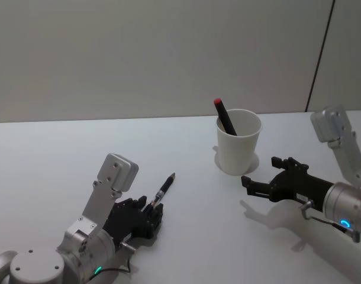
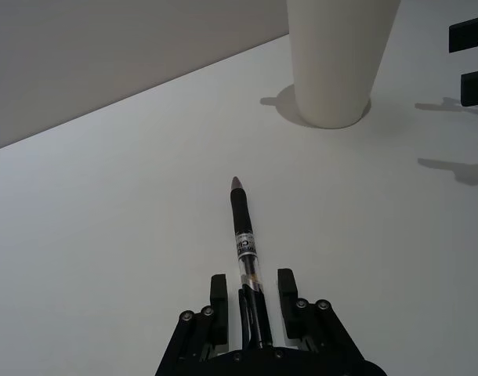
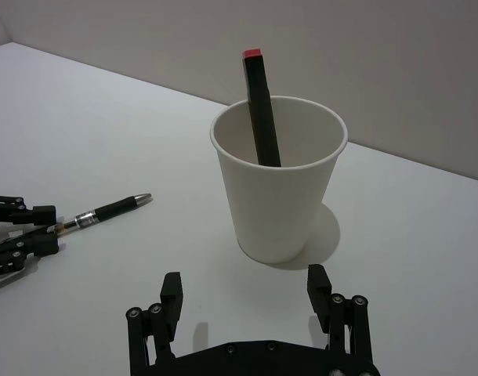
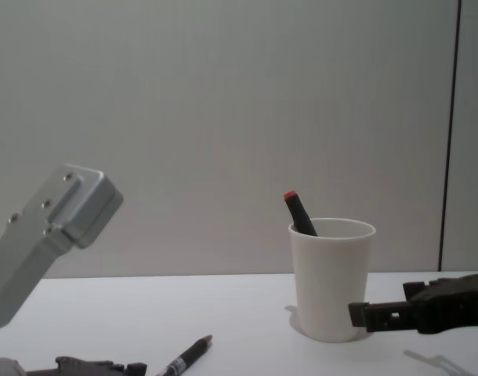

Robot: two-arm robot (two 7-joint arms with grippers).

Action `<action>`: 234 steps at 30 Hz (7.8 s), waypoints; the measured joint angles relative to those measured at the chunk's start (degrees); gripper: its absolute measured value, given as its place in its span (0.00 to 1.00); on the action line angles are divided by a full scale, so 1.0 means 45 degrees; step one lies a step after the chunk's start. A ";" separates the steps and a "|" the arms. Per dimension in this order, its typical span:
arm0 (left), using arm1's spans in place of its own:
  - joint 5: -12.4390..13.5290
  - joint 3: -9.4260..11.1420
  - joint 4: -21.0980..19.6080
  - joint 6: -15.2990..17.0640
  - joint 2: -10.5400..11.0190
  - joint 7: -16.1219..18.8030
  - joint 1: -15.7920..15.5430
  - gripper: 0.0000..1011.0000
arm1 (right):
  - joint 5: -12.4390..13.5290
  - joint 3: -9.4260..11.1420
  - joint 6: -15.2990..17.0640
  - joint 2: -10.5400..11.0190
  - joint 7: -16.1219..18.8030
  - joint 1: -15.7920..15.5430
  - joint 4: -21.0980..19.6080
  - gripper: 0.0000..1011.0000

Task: Place the pen into the pen holder.

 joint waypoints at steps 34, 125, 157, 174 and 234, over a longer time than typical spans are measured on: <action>0.0006 0.0000 0.0001 0.0021 0.0001 0.0005 0.0000 0.18 | 0.0000 0.0000 0.0000 0.0000 0.0000 -0.0001 0.0000 0.99; -0.0776 -0.1414 -0.1574 -1.0441 0.0673 -0.0315 0.1390 0.17 | 0.0001 -0.0001 0.0000 0.0001 0.0000 -0.0001 -0.0001 0.99; -0.1183 -0.0955 -0.0842 -0.9286 -0.0761 -0.5648 -0.0789 0.17 | 0.1014 0.0092 -0.0461 0.0314 0.1700 0.0011 -0.0219 0.99; -0.1160 -0.0896 -0.0743 -0.9054 -0.0932 -0.6217 -0.1057 0.17 | 0.3019 0.0243 -0.1186 0.0786 0.4572 0.0072 -0.0490 0.99; -0.1158 -0.0877 -0.0715 -0.8990 -0.0988 -0.6406 -0.1145 0.17 | 1.1637 0.1571 -0.1755 0.2269 0.4901 -0.0421 -0.1435 0.99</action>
